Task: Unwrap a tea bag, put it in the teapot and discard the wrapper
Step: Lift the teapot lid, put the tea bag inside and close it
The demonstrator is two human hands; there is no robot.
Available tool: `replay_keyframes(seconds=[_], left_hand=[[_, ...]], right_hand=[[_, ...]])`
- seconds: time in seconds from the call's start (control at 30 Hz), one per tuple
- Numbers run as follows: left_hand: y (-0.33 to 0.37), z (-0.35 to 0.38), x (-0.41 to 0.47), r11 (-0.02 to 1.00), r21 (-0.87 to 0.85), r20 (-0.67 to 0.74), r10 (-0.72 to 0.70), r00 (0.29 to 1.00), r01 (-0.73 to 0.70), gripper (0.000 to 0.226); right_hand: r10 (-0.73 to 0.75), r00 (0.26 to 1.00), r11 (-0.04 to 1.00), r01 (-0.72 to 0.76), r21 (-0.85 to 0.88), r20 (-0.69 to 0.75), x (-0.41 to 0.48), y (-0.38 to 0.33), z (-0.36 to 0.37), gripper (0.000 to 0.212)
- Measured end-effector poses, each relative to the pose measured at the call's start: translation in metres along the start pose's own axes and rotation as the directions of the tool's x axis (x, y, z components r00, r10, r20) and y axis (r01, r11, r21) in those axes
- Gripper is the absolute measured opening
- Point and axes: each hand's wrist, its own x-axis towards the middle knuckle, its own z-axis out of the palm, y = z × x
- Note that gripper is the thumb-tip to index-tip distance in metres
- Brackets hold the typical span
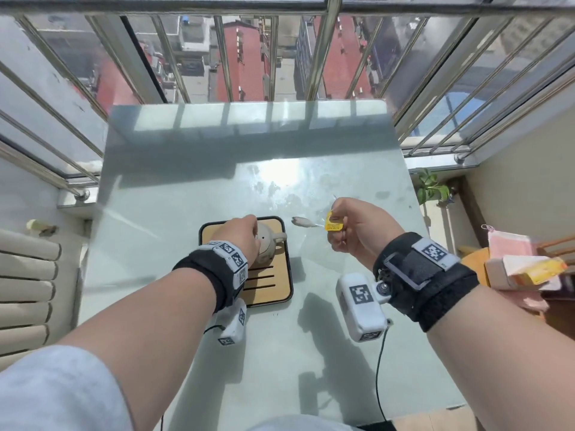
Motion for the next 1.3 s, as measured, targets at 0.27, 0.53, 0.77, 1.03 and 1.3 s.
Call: replay_keyframes(seconds=[0.27, 0.53, 0.77, 1.03, 1.3], left_hand=[[0.006, 0.005, -0.007, 0.981, -0.191, -0.07, 0.009, 0.998, -0.022, 0.007], [-0.001, 0.025, -0.024, 0.913, -0.408, -0.095, -0.066, 0.993, 0.022, 0.001], [0.026, 0.033, -0.023, 0.903, -0.427, -0.073, -0.08, 0.994, 0.041, 0.002], [0.062, 0.038, -0.009, 0.92, -0.392, -0.058, -0.05, 0.997, 0.024, 0.004], [0.08, 0.044, -0.006, 0.929, -0.369, -0.018, -0.035, 0.999, 0.025, 0.002]], right_hand=[[0.019, 1.0, 0.999, -0.018, -0.032, 0.022, 0.012, 0.001, -0.011, 0.017], [0.049, 0.999, 0.999, -0.049, 0.014, -0.007, 0.021, 0.008, -0.033, 0.019], [0.077, 0.997, 0.996, -0.076, 0.041, -0.024, 0.026, 0.013, -0.05, 0.02], [0.104, 0.993, 0.992, -0.1, 0.071, -0.054, 0.03, 0.015, -0.084, 0.016], [0.094, 0.993, 0.987, -0.084, 0.135, -0.074, 0.032, 0.015, -0.101, 0.014]])
